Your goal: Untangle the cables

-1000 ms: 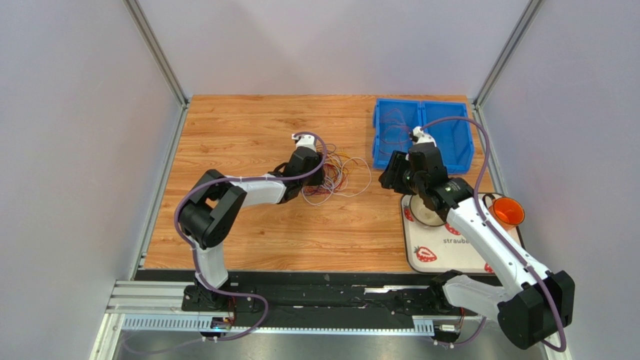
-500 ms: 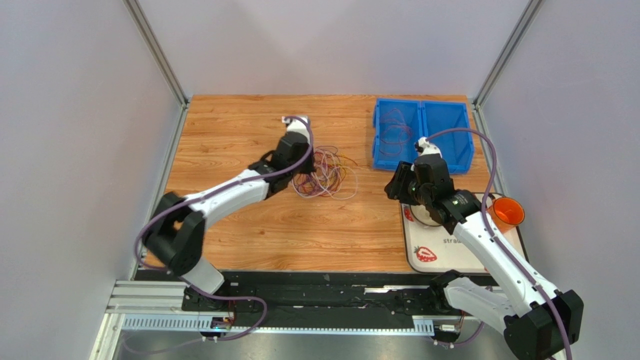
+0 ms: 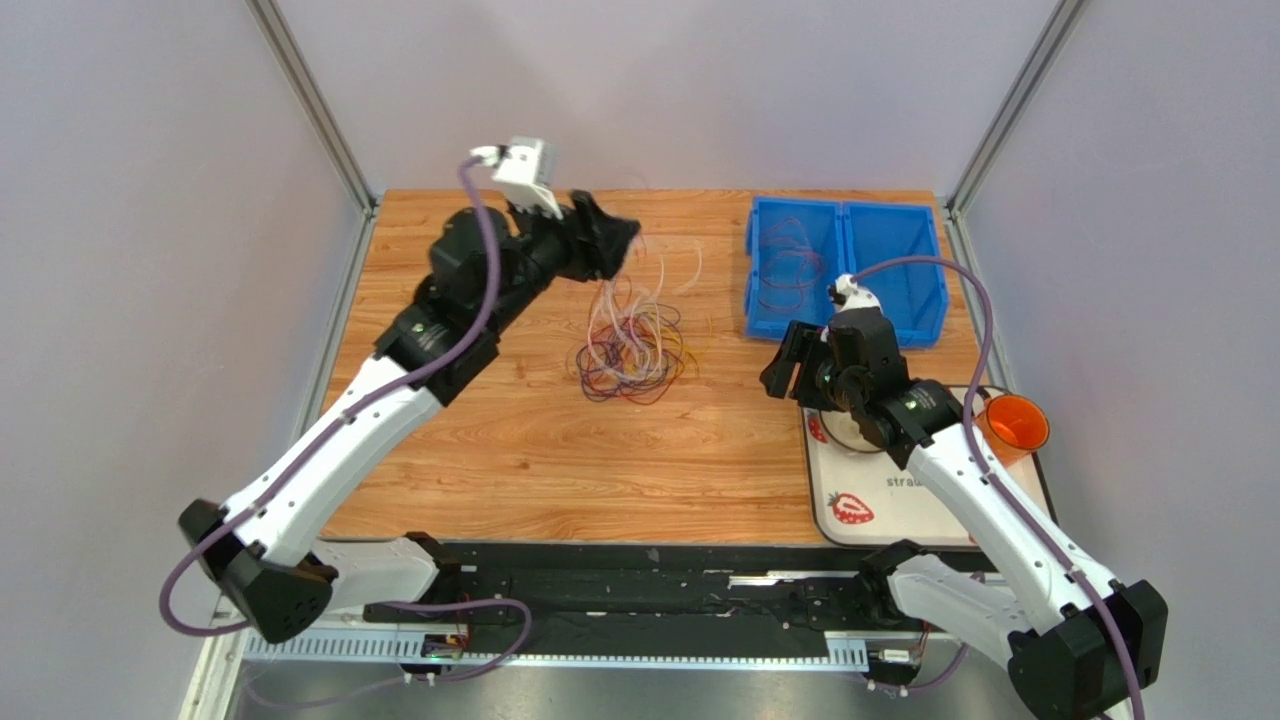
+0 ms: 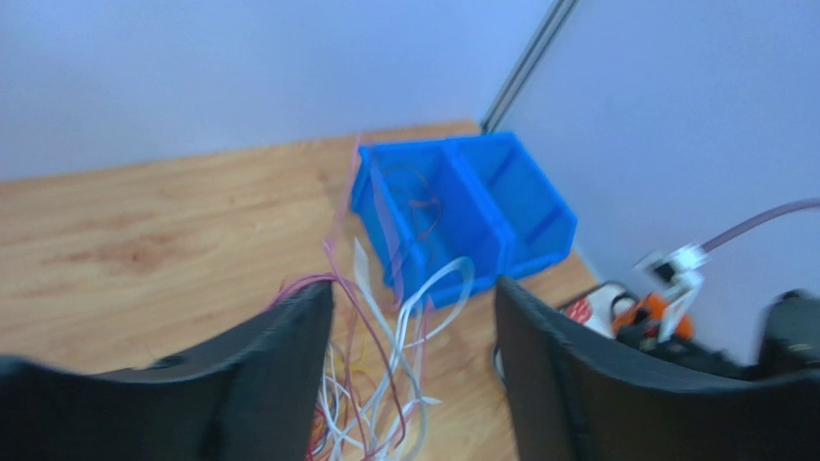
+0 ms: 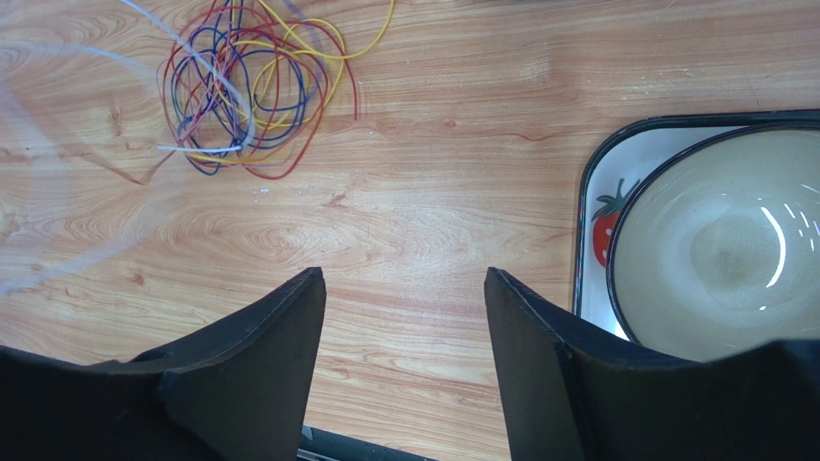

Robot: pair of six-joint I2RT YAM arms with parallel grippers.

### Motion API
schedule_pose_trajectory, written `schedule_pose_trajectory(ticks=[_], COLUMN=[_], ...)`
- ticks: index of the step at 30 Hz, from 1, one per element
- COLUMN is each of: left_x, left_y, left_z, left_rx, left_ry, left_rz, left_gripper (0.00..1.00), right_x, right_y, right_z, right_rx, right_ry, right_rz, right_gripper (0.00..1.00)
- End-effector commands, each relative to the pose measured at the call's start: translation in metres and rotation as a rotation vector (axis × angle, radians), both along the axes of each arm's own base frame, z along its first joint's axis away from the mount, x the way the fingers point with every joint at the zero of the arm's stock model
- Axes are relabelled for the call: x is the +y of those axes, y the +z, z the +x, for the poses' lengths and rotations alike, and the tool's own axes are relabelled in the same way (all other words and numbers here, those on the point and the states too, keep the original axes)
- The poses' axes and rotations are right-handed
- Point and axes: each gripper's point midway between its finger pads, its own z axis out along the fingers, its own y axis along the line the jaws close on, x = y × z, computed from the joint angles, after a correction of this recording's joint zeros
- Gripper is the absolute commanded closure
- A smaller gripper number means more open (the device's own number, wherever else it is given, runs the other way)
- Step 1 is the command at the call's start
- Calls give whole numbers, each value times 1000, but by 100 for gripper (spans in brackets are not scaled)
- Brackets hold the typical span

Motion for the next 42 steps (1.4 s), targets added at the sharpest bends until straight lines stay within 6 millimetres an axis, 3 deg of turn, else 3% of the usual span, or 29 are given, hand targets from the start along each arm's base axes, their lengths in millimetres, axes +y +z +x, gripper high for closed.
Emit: schedule_pose_trajectory(ticks=[1, 5, 9, 18, 23, 30, 42], left_x=[-16, -1, 17, 34, 40, 45, 43], left_y=[-137, -178, -202, -285, -313, -309, -311], left_z=[5, 2, 1, 8, 17, 12, 11], left_rx=[305, 372, 401, 515, 512, 464, 459], left_ry=[-37, 28, 105, 161, 159, 150, 142], left_rz=[188, 239, 257, 210, 180, 132, 123], left_gripper=[22, 21, 23, 28, 31, 34, 35], right_x=[-3, -4, 6, 65, 94, 89, 93], right_y=[14, 16, 15, -19, -34, -39, -74], right_z=[-2, -6, -9, -23, -21, -10, -5], right_rx=[-44, -46, -38, 42, 84, 85, 124], right_ry=[-4, 5, 36, 164, 210, 181, 175], right_rz=[2, 0, 36, 20, 28, -37, -70], right_gripper=[32, 32, 33, 38, 41, 42, 44])
